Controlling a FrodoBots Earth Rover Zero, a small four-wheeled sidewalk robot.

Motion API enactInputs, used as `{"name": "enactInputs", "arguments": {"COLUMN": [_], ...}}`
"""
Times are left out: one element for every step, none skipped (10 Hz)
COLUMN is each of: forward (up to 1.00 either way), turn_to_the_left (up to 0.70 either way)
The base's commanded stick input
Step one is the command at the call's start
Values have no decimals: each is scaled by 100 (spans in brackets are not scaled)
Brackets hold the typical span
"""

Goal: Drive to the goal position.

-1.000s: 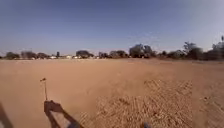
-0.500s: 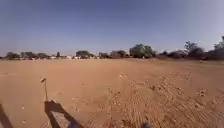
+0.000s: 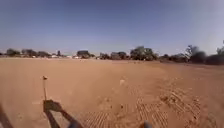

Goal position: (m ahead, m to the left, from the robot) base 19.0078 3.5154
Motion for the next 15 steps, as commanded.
{"name": "enactInputs", "arguments": {"forward": [100, 100, 100, 100, 100, 100, 100, 100, 100, 100, 100, 100, 100, 100, 100], "turn_to_the_left": [0, 0, 0, 0, 0, 0, 0, 0, 0, 0, 0, -3, -2, -2, 0]}}
